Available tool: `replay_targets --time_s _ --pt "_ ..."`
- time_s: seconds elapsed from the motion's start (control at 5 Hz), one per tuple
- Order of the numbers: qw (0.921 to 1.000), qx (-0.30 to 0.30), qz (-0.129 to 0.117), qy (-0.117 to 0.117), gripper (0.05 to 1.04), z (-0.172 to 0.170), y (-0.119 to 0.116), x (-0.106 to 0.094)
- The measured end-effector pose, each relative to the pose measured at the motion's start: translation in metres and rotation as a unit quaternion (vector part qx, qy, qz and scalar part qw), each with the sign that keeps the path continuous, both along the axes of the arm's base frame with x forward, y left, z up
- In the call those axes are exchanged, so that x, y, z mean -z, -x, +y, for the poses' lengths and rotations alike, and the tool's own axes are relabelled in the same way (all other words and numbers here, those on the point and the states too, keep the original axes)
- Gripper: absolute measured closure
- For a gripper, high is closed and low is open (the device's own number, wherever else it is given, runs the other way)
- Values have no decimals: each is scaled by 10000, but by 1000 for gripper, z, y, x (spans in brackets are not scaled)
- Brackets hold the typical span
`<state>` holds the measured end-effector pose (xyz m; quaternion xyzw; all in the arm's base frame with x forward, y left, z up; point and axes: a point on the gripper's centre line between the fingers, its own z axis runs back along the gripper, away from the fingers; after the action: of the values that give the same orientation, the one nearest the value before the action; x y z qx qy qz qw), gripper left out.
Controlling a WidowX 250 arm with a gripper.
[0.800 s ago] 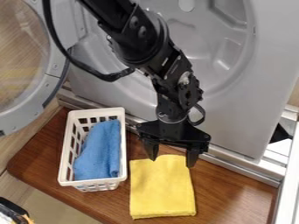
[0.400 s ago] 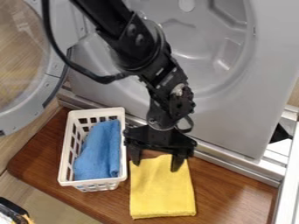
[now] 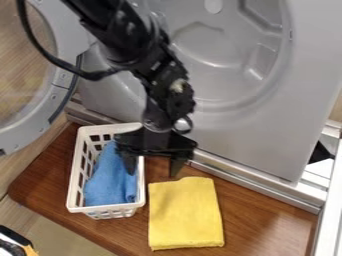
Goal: Moved the basket to the right of the yellow cloth
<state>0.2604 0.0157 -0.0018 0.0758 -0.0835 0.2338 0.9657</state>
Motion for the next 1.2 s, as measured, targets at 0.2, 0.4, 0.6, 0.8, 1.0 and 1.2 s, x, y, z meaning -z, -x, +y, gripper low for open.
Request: replay_targets --time_s 0.2,0.4,0.6,0.8,1.0,1.2 --pt "9997 -220 -84 14 84 16 -7 -1" --pt "9996 -259 41 42 84 26 -14 23" --pt "9996 -241 46 108 137 24 -17 39" --pt "9994 -319 -99 99 330 23 -19 42" --pt "9992 -383 -62 -94 639 23 -17 44" --pt "9988 -473 -63 -52 871 20 -9 40"
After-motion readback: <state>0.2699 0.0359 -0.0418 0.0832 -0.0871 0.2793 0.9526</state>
